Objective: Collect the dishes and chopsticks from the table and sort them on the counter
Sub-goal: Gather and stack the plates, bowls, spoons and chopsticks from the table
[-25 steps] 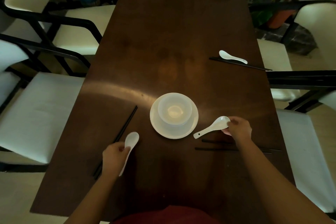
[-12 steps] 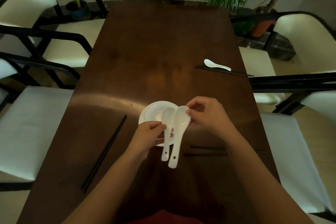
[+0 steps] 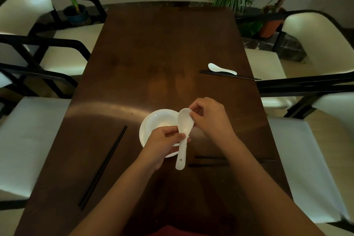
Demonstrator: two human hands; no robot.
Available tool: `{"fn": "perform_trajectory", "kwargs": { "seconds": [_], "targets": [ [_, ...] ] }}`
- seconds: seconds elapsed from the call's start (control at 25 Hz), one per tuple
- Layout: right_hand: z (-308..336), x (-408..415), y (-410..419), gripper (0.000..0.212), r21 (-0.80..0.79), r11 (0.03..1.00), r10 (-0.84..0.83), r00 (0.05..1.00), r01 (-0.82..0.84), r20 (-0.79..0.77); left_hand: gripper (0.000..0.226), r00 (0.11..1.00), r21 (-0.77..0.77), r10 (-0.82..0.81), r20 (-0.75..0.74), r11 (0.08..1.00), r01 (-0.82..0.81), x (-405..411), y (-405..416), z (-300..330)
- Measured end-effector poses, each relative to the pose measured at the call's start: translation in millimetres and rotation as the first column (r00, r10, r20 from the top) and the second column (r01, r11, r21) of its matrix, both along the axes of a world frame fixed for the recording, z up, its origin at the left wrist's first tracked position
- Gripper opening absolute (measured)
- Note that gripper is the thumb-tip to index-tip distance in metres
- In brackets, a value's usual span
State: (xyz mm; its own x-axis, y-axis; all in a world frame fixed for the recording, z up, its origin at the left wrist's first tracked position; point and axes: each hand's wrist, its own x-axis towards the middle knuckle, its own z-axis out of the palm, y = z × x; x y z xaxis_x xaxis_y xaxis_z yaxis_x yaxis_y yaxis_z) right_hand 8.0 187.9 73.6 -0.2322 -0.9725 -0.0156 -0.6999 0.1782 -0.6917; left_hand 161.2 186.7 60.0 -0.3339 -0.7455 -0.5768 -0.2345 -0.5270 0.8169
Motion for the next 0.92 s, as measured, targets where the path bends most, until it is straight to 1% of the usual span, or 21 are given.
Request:
{"fn": "perform_trajectory", "kwargs": {
  "seconds": [0.04, 0.12, 0.16, 0.24, 0.28, 0.4, 0.48, 0.56, 0.64, 0.68, 0.72, 0.76, 0.8, 0.84, 0.88, 0.92],
  "targets": [
    [-1, -2, 0, 0.006, -0.006, 1.0, -0.006, 1.0, 0.006, -0.003, 0.023, 1.0, -0.009, 0.006, 0.0, 1.0, -0.006, -2, 0, 0],
    [-3, -8, -2, 0.02, 0.008, 1.0, 0.005, 1.0, -0.005, 0.005, 0.021, 1.0, -0.022, 0.016, -0.002, 1.0, -0.016, -4, -1, 1],
    [-4, -11, -3, 0.023, 0.035, 0.999, 0.017, 0.998, -0.02, 0.062, 0.02, 1.0, -0.027, 0.016, -0.002, 0.999, -0.016, -5, -2, 1],
    [-7, -17, -6, 0.017, 0.092, 0.995, 0.02, 0.974, -0.042, 0.224, 0.017, 1.0, -0.036, 0.006, 0.0, 0.999, -0.006, -7, -4, 1],
    [-8, -20, -8, 0.013, 0.105, 0.994, 0.001, 0.963, -0.03, 0.268, 0.016, 1.0, -0.033, -0.002, 0.001, 0.999, 0.003, -8, -5, 0],
    [-11, -31, -14, 0.01, 0.091, 0.995, -0.057, 0.957, 0.033, 0.285, 0.012, 0.999, -0.002, -0.034, 0.009, 0.999, 0.034, -12, -9, -3],
    [-13, -37, -20, 0.01, 0.083, 0.996, -0.058, 0.952, 0.034, 0.299, 0.014, 1.0, 0.015, -0.021, 0.015, 1.0, 0.021, -16, -14, -6],
    [-16, -42, -29, 0.01, 0.084, 0.996, -0.033, 0.939, 0.004, 0.343, 0.016, 1.0, 0.031, 0.011, 0.021, 0.999, -0.012, -19, -21, -11],
    [-19, -53, -42, 0.007, 0.105, 0.994, -0.006, 0.904, -0.043, 0.427, 0.019, 0.998, 0.054, 0.058, -0.001, 0.997, -0.057, -24, -31, -14],
    [-22, -66, -53, 0.008, 0.121, 0.992, -0.028, 0.884, -0.033, 0.466, 0.02, 0.995, 0.07, 0.092, -0.022, 0.993, -0.091, -29, -38, -15],
    [-28, -81, -66, 0.008, 0.135, 0.991, -0.084, 0.869, 0.019, 0.488, 0.02, 0.991, 0.082, 0.13, -0.035, 0.989, -0.127, -33, -47, -16],
    [-35, -99, -81, 0.006, 0.143, 0.984, -0.166, 0.857, 0.11, 0.489, 0.02, 0.986, 0.086, 0.163, -0.035, 0.983, -0.16, -37, -56, -17],
    [-44, -118, -97, 0.007, 0.142, 0.967, -0.255, 0.86, 0.214, 0.443, 0.019, 0.982, 0.083, 0.187, -0.027, 0.979, -0.185, -43, -65, -18],
    [-54, -138, -113, 0.011, 0.131, 0.945, -0.326, 0.88, 0.299, 0.346, 0.019, 0.979, 0.076, 0.203, -0.018, 0.977, -0.201, -49, -74, -18],
    [-65, -157, -130, 0.017, 0.117, 0.93, -0.366, 0.907, 0.349, 0.206, 0.019, 0.977, 0.07, 0.214, -0.014, 0.975, -0.213, -57, -83, -20],
    [-75, -173, -145, 0.023, 0.106, 0.925, -0.372, 0.927, 0.365, 0.058, 0.019, 0.975, 0.066, 0.222, -0.01, 0.973, -0.221, -64, -91, -22]
  ]
}}
